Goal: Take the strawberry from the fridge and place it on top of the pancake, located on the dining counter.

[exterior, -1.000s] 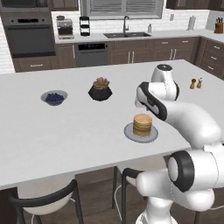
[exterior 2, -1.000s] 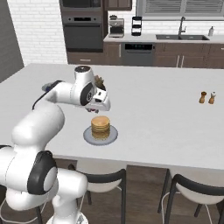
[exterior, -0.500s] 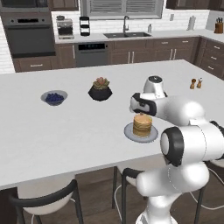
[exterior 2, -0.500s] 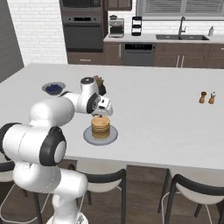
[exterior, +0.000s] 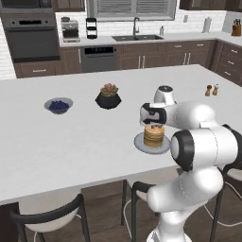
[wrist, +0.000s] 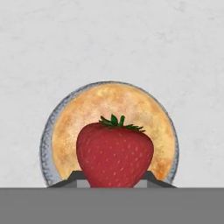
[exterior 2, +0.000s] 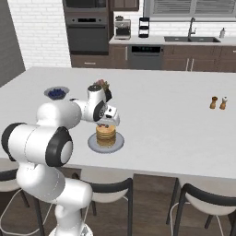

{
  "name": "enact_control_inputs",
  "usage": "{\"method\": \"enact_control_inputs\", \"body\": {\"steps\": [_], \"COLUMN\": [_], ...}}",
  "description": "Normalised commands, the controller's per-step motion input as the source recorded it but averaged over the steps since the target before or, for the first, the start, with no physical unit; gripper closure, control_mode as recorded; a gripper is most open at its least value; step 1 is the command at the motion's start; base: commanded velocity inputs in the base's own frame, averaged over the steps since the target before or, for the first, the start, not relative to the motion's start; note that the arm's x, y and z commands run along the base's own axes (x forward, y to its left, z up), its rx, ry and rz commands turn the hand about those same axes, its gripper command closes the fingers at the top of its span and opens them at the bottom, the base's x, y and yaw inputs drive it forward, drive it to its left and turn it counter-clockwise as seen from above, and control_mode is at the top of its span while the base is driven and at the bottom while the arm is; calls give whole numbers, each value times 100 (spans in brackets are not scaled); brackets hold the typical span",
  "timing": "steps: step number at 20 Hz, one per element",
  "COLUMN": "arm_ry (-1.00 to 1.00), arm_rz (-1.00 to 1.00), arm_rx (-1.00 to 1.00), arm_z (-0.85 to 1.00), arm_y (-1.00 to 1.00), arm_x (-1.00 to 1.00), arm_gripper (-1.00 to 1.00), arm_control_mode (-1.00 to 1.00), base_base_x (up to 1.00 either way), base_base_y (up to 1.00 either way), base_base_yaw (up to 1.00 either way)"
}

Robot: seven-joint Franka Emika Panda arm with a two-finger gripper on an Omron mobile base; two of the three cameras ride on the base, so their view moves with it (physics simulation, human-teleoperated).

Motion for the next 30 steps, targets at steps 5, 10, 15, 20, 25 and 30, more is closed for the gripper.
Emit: {"method": "enact_control_inputs", "body": {"steps": [5, 10, 15, 20, 25, 30], "arm_ry": [0, 0, 0, 1, 0, 0], "arm_rz": [0, 0, 0, 0, 0, 0], "arm_rx": [0, 0, 0, 0, 0, 0], "arm_z": [-19, -5, -2, -8, 0, 0], "arm_y": [-3, 0, 0, 0, 0, 0], "arm_x": [-1, 0, 0, 0, 0, 0], "arm_gripper": [100, 100, 100, -100, -100, -100], "arm_control_mode": [-100, -100, -100, -100, -100, -100], "base_base_x": [0, 0, 0, 0, 0, 0], "base_base_y": [0, 0, 0, 0, 0, 0], "base_base_yaw": [0, 0, 0, 0, 0, 0]}}
